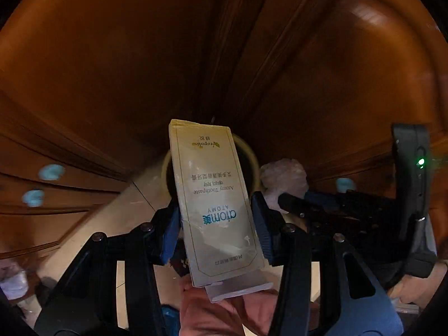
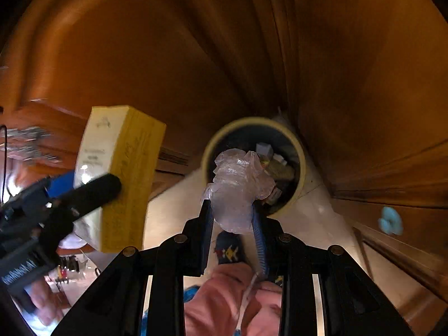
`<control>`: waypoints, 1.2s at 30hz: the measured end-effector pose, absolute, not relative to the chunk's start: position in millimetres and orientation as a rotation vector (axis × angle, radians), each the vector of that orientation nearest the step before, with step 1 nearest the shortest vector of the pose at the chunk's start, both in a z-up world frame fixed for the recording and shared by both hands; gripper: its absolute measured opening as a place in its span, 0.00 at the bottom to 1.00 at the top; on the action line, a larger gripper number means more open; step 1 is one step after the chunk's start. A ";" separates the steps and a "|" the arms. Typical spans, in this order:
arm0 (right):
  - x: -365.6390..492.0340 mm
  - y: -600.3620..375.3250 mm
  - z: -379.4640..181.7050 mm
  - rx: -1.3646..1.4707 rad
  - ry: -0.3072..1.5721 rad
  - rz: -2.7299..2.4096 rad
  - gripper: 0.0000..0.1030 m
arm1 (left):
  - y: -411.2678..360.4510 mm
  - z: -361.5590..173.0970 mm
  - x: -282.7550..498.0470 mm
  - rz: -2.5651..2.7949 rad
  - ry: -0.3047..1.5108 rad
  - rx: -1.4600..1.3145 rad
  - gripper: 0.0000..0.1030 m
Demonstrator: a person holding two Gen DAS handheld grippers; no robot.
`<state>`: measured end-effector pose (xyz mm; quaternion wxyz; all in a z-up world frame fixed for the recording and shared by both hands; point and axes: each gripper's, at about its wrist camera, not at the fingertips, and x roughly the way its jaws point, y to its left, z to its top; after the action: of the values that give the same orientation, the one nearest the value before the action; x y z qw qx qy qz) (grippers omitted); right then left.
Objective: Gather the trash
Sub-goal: 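Carry the toothpaste box and plastic bag down to the bin and release them, then raise both tools from the bin back over the counter trash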
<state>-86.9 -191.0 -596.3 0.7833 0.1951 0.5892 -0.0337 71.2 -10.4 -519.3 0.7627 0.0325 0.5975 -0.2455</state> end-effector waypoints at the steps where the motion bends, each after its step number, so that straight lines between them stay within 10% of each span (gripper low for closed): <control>1: -85.1 -192.9 -613.0 0.423 1.282 -0.082 0.26 | -11.7 -537.8 76.5 -0.536 1.307 0.063 0.43; 12: -25.5 -212.8 -739.7 0.464 1.323 -0.165 0.37 | -21.7 -664.2 127.1 -0.566 1.370 0.116 0.51; 17: -27.9 -215.7 -741.1 0.494 1.327 -0.195 0.51 | -17.0 -672.1 128.5 -0.570 1.366 0.132 0.76; 36: -45.7 -203.6 -613.6 0.477 1.299 -0.246 0.52 | -11.3 -522.8 94.9 -0.531 1.271 0.125 0.77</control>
<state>-45.7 -203.6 -613.6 0.7631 0.2192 0.5974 -0.1129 94.9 -11.3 -522.8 0.7703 0.0575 0.5861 -0.2447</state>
